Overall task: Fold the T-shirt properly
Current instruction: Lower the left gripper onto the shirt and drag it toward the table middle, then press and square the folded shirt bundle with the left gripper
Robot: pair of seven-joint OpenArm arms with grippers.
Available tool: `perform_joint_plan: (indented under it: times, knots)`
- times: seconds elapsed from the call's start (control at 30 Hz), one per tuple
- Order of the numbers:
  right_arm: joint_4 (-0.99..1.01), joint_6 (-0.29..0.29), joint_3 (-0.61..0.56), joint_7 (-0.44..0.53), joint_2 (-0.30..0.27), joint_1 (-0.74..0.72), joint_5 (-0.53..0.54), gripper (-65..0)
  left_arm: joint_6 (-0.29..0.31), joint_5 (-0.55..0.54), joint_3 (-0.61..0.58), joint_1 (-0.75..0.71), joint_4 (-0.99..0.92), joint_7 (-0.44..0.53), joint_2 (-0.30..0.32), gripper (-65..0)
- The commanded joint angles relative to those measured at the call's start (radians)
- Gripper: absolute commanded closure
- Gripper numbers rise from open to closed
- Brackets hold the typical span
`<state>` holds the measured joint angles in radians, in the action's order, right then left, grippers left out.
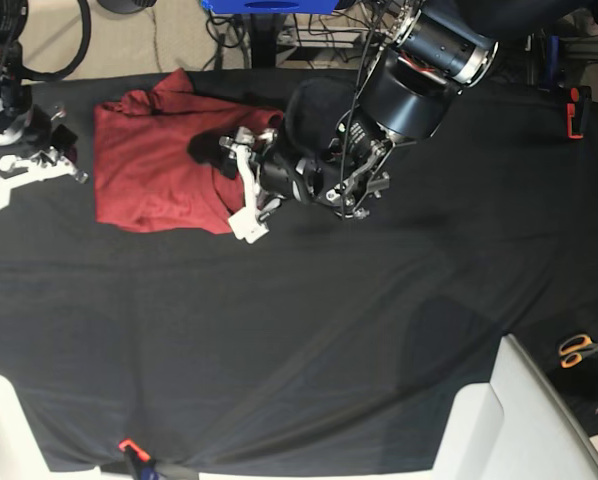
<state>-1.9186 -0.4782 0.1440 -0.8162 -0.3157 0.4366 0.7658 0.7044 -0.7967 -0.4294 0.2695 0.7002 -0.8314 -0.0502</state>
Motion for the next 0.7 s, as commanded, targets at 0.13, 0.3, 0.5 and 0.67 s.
perform_joint_plan:
  times: [0.13, 0.3, 0.5, 0.67]
  knots:
    - [-0.018, 0.006, 0.009, 0.011, -0.01, -0.003, 0.002, -5.0, -0.006, -0.007, 0.0, 0.014, 0.006, -0.009, -0.006, 0.0]
    - [-0.018, 0.006, 0.009, 0.011, -0.01, -0.003, 0.002, -5.0, -0.006, -0.007, -0.001, 0.053, 0.005, -0.013, 0.016, 0.0]
    - [-0.018, 0.006, 0.009, 0.013, -0.01, -0.003, 0.002, -5.0, -0.006, -0.007, -0.001, 0.138, 0.011, -0.161, 0.052, 0.0]
    - [-0.018, 0.006, 0.009, 0.013, -0.009, -0.005, 0.002, -5.0, -0.006, -0.005, -0.104, 0.239, 0.011, -0.227, 0.08, 0.0]
